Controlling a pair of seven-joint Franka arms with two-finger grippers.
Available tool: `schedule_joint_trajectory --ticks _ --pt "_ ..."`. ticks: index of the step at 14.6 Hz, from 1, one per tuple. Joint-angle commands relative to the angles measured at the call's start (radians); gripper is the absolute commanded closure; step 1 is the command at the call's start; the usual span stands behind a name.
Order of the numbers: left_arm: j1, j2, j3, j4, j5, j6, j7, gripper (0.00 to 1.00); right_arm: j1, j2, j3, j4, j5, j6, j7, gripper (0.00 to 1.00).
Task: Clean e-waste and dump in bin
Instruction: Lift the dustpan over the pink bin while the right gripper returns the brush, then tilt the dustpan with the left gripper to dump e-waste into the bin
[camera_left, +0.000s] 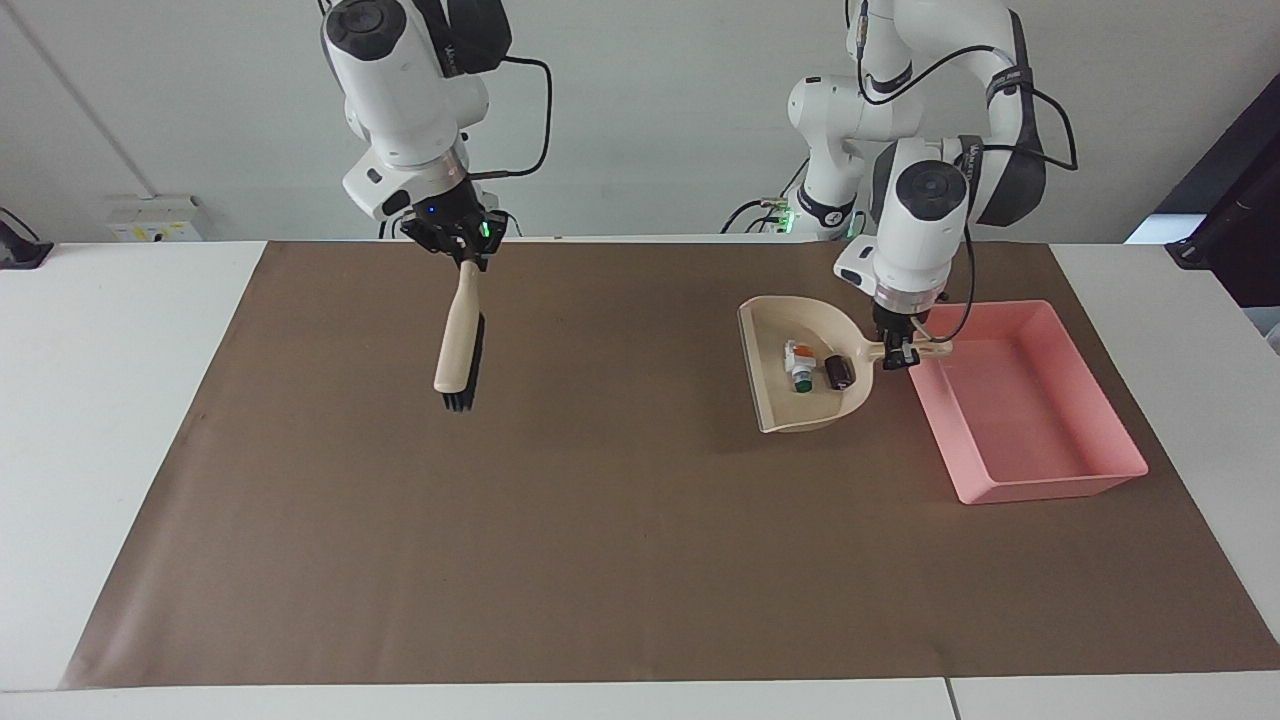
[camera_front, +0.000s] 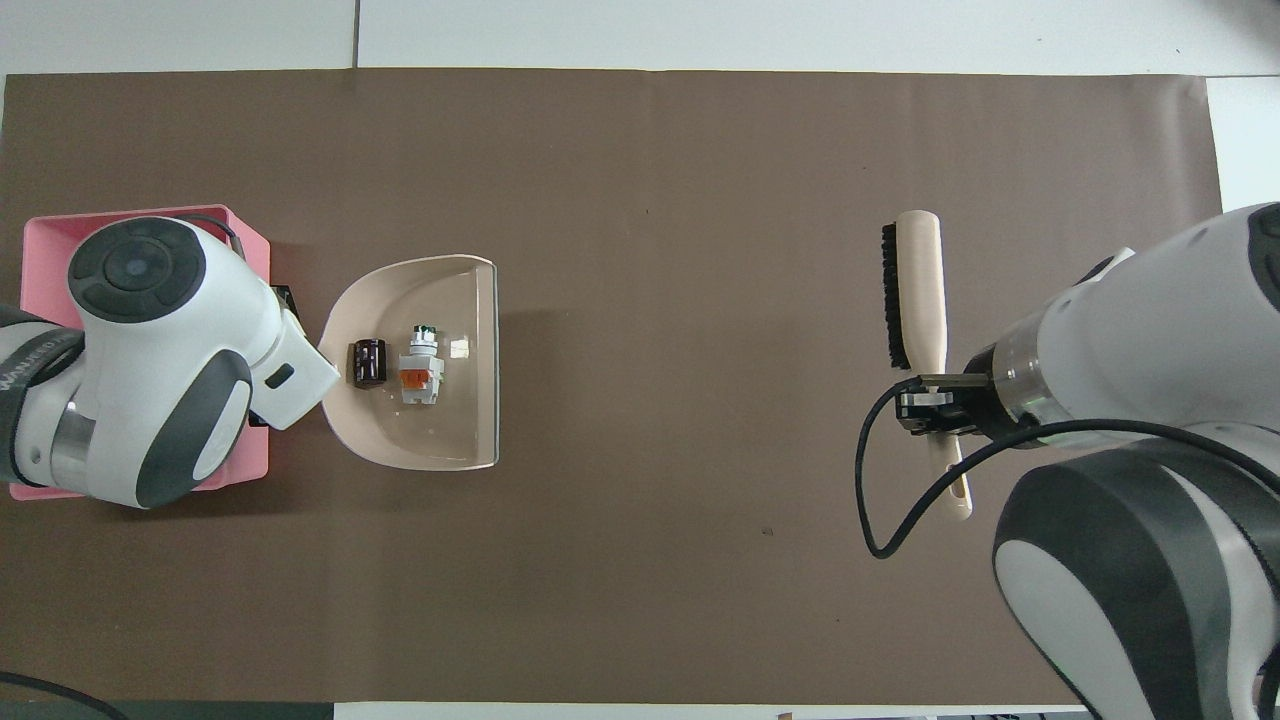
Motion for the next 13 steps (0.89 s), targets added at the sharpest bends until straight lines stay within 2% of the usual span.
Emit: schedule_joint_trajectory --ticks 1,5,9,11,13 --pt "0.093 -0.006 0.000 0.066 -0.025 -0.045 0.133 1.00 -0.165 -0.018 0.016 -0.084 -0.025 0.059 -0.178 1.00" --pt "0.279 -0.021 0.010 0.113 -0.017 -0.053 0.222 1.00 -0.294 0.021 0.018 -0.177 -0.091 0.174 -0.330 1.00" --pt "0.452 0.015 0.011 0.195 -0.016 -0.053 0.286 1.00 -0.371 0.040 0.018 -0.328 -0.091 0.387 -0.401 1.00" --pt "0.503 0.028 0.011 0.221 -0.005 -0.044 0.336 1.00 -0.397 0.040 0.018 -0.367 -0.091 0.432 -0.436 1.00" --pt "0.506 0.057 0.011 0.273 0.103 -0.044 0.389 1.00 -0.428 0.049 0.018 -0.394 -0.091 0.476 -0.482 1.00"
